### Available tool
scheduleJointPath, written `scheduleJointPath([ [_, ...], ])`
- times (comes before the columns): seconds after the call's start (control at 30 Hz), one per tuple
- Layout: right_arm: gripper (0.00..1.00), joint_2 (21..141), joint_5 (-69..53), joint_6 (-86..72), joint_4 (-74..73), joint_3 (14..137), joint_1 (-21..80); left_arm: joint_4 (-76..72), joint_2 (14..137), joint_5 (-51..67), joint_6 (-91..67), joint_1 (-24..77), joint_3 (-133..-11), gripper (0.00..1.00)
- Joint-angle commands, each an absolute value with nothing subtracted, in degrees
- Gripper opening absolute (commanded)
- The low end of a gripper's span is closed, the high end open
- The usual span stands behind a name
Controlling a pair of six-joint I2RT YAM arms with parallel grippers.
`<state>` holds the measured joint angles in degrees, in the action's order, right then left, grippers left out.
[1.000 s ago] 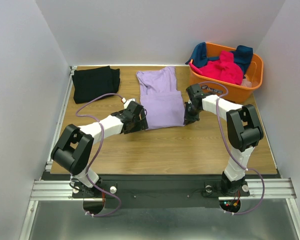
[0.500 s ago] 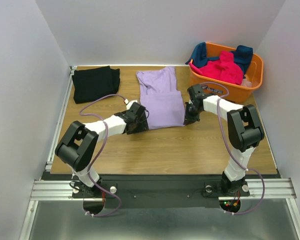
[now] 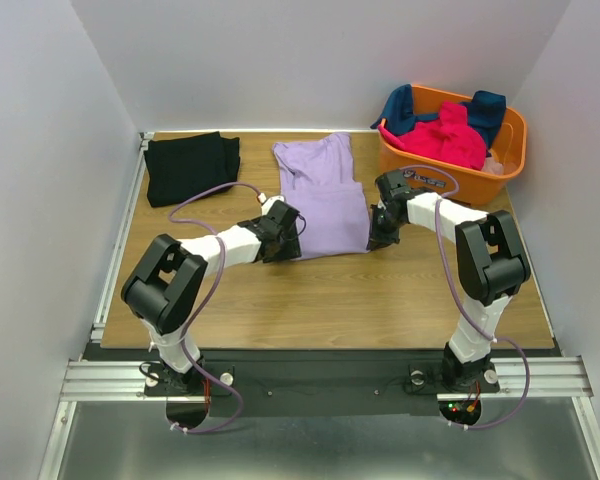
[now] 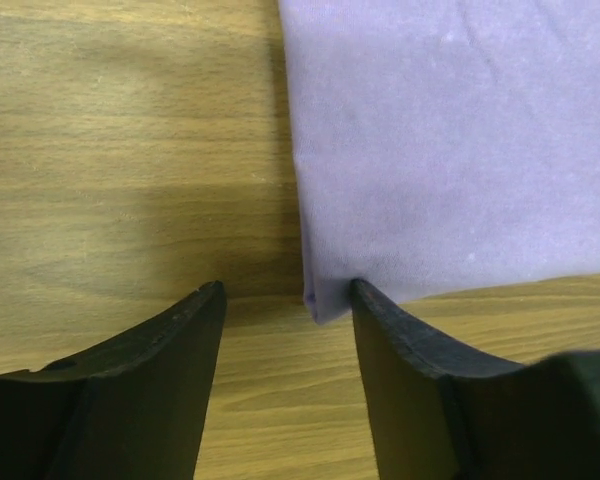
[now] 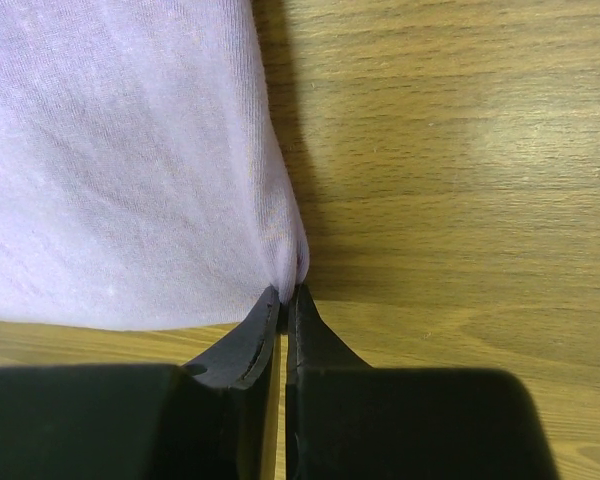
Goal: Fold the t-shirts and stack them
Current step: Fold the tshirt
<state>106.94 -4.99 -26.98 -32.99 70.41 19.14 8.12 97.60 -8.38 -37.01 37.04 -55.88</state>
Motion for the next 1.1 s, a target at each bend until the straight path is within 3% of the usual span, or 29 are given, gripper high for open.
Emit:
scheduleJointPath([
  [0.0, 0.01, 107.14, -5.01, -26.89, -34.72, 68.73, 19.34, 8.17, 99.49, -8.53, -36.12, 37.44, -57.39, 0.56],
  [0.1, 0.00, 107.05, -5.01, -26.90, -34.72, 68.82, 19.34, 7.91, 100.02, -8.09, -35.95, 37.44, -57.48, 0.49],
  [0.5, 0.00, 106.52, -5.10, -26.89, -34.63, 68.47, 19.42, 6.59, 100.99, -6.42, -35.33, 37.71, -58.45, 0.44],
  [0.6, 0.00, 106.44, -5.19, -26.89, -34.72, 68.47, 19.34, 6.24, 101.43, -5.71, -35.16, 37.88, -58.54, 0.35],
  [0.77, 0.00, 106.26, -5.36, -26.81, -34.72, 68.47, 19.34, 7.20, 101.60, -6.06, -35.07, 37.97, -58.10, 0.01],
  [1.07, 0.00, 100.30, -9.83, -26.46, -35.42, 65.57, 19.34, 8.70, 95.03, -5.19, -34.89, 38.06, -53.44, 0.00],
])
